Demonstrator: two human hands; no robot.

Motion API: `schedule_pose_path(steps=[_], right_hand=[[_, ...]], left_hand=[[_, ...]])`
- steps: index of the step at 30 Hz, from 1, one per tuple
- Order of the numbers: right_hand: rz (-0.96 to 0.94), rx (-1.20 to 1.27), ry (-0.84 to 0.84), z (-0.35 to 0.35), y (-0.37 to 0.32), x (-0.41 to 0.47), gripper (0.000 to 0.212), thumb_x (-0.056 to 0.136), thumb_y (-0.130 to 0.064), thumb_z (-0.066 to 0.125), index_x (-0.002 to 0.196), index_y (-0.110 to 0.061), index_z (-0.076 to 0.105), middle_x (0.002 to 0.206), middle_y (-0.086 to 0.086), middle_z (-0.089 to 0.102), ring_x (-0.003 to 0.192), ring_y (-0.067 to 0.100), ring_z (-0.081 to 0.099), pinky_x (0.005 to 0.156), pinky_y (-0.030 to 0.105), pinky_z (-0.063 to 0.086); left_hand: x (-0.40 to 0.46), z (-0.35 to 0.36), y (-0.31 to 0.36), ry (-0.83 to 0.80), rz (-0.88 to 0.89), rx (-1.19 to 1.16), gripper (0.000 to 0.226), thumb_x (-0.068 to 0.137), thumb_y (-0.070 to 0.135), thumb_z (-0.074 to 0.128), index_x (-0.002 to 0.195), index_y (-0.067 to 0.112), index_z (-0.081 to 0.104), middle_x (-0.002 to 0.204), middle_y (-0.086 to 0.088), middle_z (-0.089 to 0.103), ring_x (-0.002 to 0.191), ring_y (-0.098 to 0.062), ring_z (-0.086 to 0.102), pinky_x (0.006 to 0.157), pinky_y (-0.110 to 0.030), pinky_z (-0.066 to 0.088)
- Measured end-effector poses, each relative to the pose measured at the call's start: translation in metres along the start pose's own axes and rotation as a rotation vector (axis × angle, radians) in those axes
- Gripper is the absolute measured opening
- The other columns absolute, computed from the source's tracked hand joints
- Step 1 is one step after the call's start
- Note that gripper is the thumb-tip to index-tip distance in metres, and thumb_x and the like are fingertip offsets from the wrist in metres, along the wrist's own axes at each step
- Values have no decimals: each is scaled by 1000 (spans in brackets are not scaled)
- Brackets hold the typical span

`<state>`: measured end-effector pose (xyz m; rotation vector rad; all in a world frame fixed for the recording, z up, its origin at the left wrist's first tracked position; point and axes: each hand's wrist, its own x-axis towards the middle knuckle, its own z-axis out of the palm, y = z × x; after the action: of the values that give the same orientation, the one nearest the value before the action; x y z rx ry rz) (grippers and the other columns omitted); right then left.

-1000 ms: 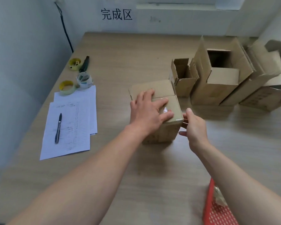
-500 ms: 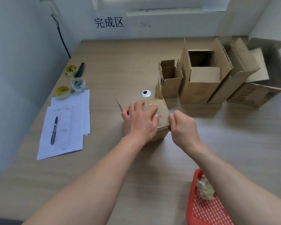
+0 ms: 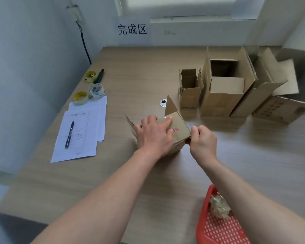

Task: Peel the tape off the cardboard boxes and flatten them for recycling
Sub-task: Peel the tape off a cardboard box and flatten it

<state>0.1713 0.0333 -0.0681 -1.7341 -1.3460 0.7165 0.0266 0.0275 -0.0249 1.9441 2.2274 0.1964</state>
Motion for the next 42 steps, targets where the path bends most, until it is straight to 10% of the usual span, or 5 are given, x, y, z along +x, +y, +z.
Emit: schedule_pose_path(steps=[9,16,23,31,42], right_hand=[[597,587,1,8,-30,0,27,100,-25,40,81,-8,50,86,20,70,73,31,71,66,39,58],[556,178,-221,11,-35,26,33,94,-37,50,72,-12,58,64,8,56,52,24,55,56,33,51],[446,258,146,38,-25,-5,40,85,-42,46,66,-8,52,71,13,65,75,36,67,73,54,57],[112,434,99,39,-31,-68,39,79,8,64,50,-9,45,98,10,71,92,3,69,82,18,49],[352,585,-29,23,-46,-48,30,70,9,61,89,-13,56,62,3,66,62,22,56,68,37,48]], left_hand=[[22,-3,-22,-29,61,23,46,99,54,34,145,49,38,140,-7,42,128,-30,37,103,-46,25],[27,2,-27,-17,151,-5,46,100,55,35,144,47,39,137,-7,42,125,-29,37,102,-45,28],[36,1,-33,-38,133,-32,45,100,52,35,144,46,40,138,-6,41,127,-29,35,103,-46,27],[40,-3,-35,-73,142,-74,42,102,42,37,144,49,41,140,-3,40,129,-27,35,105,-44,27],[47,-15,-49,-244,175,-208,40,102,43,43,141,53,44,139,2,40,129,-24,31,111,-37,22]])
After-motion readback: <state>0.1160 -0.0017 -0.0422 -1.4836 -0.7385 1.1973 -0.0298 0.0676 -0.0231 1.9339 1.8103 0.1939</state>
